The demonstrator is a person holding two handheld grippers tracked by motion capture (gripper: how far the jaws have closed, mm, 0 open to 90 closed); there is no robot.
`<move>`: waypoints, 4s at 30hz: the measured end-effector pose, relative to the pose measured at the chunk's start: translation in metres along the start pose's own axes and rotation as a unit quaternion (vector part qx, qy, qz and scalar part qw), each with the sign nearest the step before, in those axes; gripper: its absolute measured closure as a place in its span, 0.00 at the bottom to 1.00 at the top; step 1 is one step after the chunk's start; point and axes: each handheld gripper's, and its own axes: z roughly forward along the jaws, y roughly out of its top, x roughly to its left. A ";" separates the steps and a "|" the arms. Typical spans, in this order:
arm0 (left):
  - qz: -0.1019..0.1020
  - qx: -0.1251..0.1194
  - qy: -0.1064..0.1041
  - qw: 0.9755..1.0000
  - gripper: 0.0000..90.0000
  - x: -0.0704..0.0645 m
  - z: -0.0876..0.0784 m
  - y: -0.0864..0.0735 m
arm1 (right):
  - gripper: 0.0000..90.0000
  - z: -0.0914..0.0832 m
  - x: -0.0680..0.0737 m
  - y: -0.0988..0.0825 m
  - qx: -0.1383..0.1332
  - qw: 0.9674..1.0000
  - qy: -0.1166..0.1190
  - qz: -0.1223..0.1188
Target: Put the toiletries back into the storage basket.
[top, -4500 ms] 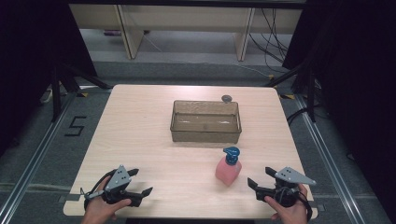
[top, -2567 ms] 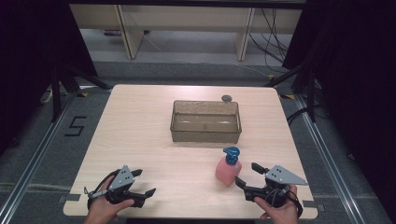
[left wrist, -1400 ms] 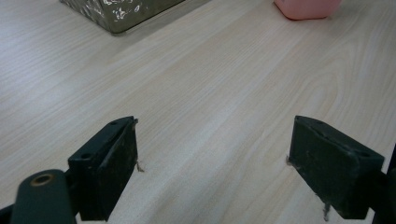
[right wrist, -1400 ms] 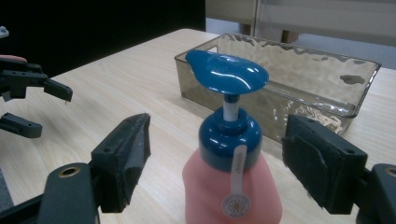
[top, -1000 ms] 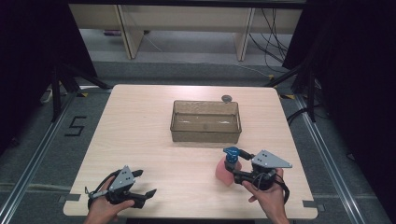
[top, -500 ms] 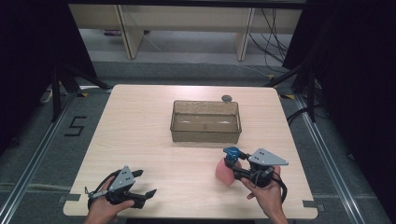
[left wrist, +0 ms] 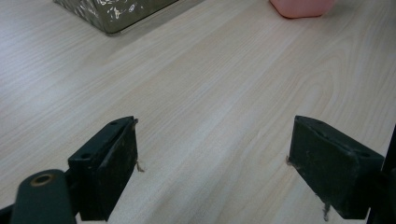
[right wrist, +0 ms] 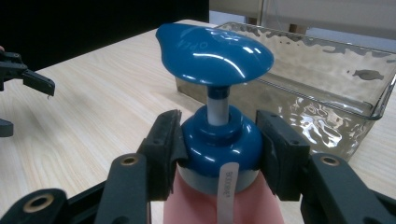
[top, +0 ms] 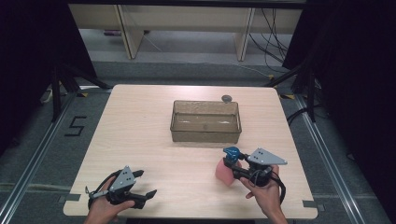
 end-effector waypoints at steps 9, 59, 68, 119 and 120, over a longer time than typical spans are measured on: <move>-0.003 -0.003 -0.002 1.000 0.17 0.001 0.000 0.000 | 0.59 0.000 0.005 0.002 0.006 1.000 -0.021 0.000; -0.008 -0.006 0.005 1.000 0.17 0.004 -0.001 -0.001 | 0.60 0.003 -0.011 0.066 -0.028 0.999 -0.031 -0.009; -0.008 -0.007 0.006 1.000 0.17 0.004 -0.002 -0.001 | 0.60 0.004 -0.016 0.078 -0.027 0.999 -0.037 -0.009; -0.014 -0.010 0.004 1.000 0.17 0.005 -0.003 -0.001 | 0.60 0.039 -0.057 0.127 -0.040 0.995 -0.086 0.004; -0.014 -0.007 0.002 1.000 0.17 0.005 -0.003 -0.001 | 0.60 0.040 -0.058 0.128 -0.033 0.996 -0.086 0.010</move>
